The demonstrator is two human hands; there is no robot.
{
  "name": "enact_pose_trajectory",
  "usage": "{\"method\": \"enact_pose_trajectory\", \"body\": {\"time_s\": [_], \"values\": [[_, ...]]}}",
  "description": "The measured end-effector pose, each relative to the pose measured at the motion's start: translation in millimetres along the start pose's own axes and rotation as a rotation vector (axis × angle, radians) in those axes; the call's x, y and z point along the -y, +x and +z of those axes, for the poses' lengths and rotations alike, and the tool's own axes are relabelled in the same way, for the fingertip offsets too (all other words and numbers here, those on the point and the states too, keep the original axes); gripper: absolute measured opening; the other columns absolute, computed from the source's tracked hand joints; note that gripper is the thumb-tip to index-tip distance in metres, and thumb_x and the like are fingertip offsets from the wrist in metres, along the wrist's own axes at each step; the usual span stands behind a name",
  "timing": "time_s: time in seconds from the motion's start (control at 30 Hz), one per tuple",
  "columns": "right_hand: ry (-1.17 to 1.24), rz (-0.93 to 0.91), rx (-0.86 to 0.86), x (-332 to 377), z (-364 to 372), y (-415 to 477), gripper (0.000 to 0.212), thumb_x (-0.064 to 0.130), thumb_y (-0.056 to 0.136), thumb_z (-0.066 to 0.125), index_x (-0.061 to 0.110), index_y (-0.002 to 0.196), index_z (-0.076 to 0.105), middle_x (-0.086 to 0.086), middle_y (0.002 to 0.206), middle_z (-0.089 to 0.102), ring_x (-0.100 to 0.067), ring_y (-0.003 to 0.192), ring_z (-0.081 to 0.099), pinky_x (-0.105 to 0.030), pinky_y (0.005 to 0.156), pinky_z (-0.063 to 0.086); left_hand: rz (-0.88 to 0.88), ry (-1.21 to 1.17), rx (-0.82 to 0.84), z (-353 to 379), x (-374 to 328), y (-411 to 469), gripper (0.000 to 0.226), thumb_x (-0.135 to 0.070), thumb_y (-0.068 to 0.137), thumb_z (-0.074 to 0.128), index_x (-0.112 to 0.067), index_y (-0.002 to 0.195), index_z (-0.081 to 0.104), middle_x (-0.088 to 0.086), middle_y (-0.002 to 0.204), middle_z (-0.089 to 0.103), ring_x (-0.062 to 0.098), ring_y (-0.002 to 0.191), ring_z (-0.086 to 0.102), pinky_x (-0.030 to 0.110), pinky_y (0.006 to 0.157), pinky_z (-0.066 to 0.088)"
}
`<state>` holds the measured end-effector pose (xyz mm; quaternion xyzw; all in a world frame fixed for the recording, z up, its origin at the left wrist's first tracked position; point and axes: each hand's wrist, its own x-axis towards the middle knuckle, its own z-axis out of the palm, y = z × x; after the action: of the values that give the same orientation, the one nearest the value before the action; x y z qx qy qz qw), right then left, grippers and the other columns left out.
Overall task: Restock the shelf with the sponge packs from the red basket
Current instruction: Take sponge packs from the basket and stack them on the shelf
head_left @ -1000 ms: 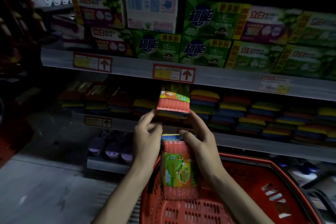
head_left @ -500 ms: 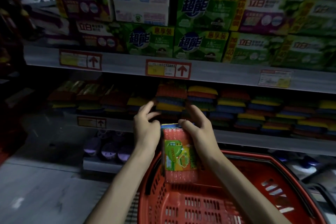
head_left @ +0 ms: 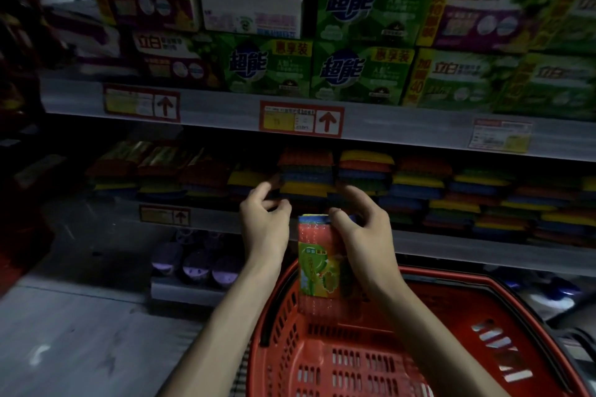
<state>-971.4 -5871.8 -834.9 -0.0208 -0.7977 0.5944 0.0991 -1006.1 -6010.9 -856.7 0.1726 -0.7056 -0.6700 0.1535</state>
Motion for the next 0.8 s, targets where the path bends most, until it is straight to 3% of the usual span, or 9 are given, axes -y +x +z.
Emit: {"method": "enact_pose_trajectory", "body": {"time_s": [0.07, 0.17, 0.23, 0.37, 0.43, 0.5, 0.63, 0.73, 0.8], "values": [[-0.018, 0.006, 0.001, 1, 0, -1, 0.05, 0.02, 0.097, 0.065, 0.021, 0.146, 0.055, 0.018, 0.13, 0.061, 0.019, 0.105, 0.057, -0.006, 0.09, 0.046, -0.003, 0.005, -0.004, -1, 1, 1, 0.044, -0.005, 0.094, 0.067, -0.017, 0.135, 0.063, 0.008, 0.099, 0.075, 0.021, 0.09, 0.073, 0.04, 0.085, 0.061], [-0.049, 0.0, -0.019, 4, 2, -2, 0.051, 0.022, 0.097, 0.065, 0.021, 0.147, 0.055, 0.013, 0.14, 0.06, 0.006, 0.121, 0.055, -0.028, 0.108, 0.048, -0.028, -0.001, -0.009, -2, -1, 1, 0.042, -0.007, 0.094, 0.066, -0.018, 0.135, 0.063, 0.007, 0.096, 0.076, 0.021, 0.089, 0.074, 0.045, 0.089, 0.061], [-0.058, -0.001, -0.021, 6, 3, -2, 0.052, 0.023, 0.097, 0.065, 0.021, 0.148, 0.055, 0.01, 0.139, 0.062, 0.005, 0.12, 0.055, -0.032, 0.109, 0.048, -0.031, -0.001, 0.002, -2, 0, 1, 0.046, -0.007, 0.094, 0.067, -0.02, 0.138, 0.061, 0.008, 0.097, 0.076, 0.023, 0.09, 0.074, 0.049, 0.09, 0.061], [-0.07, 0.015, -0.023, 7, 7, -3, 0.052, 0.022, 0.096, 0.064, 0.021, 0.148, 0.054, 0.014, 0.131, 0.065, 0.011, 0.106, 0.057, -0.021, 0.1, 0.051, -0.013, -0.007, 0.034, 0, 0, 0, 0.049, -0.006, 0.093, 0.067, -0.023, 0.139, 0.06, 0.007, 0.096, 0.076, 0.025, 0.092, 0.074, 0.054, 0.091, 0.06], [-0.045, 0.024, -0.019, 7, 7, -4, 0.051, 0.018, 0.097, 0.064, 0.019, 0.147, 0.054, 0.023, 0.115, 0.064, 0.017, 0.086, 0.061, -0.006, 0.08, 0.049, 0.009, -0.018, 0.036, 0, -1, 0, 0.048, -0.003, 0.093, 0.066, -0.026, 0.135, 0.061, 0.004, 0.094, 0.076, 0.021, 0.088, 0.073, 0.047, 0.09, 0.06], [-0.034, 0.035, -0.016, 7, 8, -6, 0.051, 0.017, 0.097, 0.064, 0.019, 0.147, 0.054, 0.026, 0.109, 0.062, 0.021, 0.078, 0.061, -0.008, 0.072, 0.052, 0.037, -0.036, 0.035, 0, -2, 0, 0.051, 0.0, 0.094, 0.064, -0.025, 0.138, 0.06, 0.005, 0.098, 0.075, 0.014, 0.087, 0.07, 0.036, 0.086, 0.059], [-0.028, 0.03, -0.018, 8, 11, -8, 0.051, 0.022, 0.097, 0.064, 0.024, 0.147, 0.053, 0.015, 0.128, 0.063, 0.011, 0.094, 0.065, -0.036, 0.09, 0.06, 0.019, -0.037, 0.078, -1, -3, 2, 0.048, -0.001, 0.095, 0.063, -0.021, 0.138, 0.06, 0.008, 0.091, 0.076, 0.016, 0.08, 0.07, 0.033, 0.074, 0.056], [-0.05, 0.024, -0.031, 10, 11, -7, 0.052, 0.026, 0.096, 0.065, 0.025, 0.147, 0.054, 0.019, 0.126, 0.062, 0.006, 0.11, 0.06, -0.039, 0.1, 0.055, 0.002, -0.048, 0.112, -3, -2, 1, 0.038, 0.0, 0.097, 0.061, -0.03, 0.121, 0.062, 0.004, 0.076, 0.073, 0.014, 0.071, 0.068, 0.032, 0.067, 0.054], [-0.057, 0.022, -0.034, 9, 10, -6, 0.053, 0.031, 0.094, 0.065, 0.026, 0.146, 0.054, 0.021, 0.125, 0.061, 0.003, 0.114, 0.061, -0.042, 0.1, 0.055, 0.014, -0.044, 0.112, -5, -2, 2, 0.037, 0.0, 0.097, 0.06, -0.023, 0.126, 0.064, -0.001, 0.076, 0.072, 0.01, 0.072, 0.068, 0.03, 0.069, 0.055]]}}
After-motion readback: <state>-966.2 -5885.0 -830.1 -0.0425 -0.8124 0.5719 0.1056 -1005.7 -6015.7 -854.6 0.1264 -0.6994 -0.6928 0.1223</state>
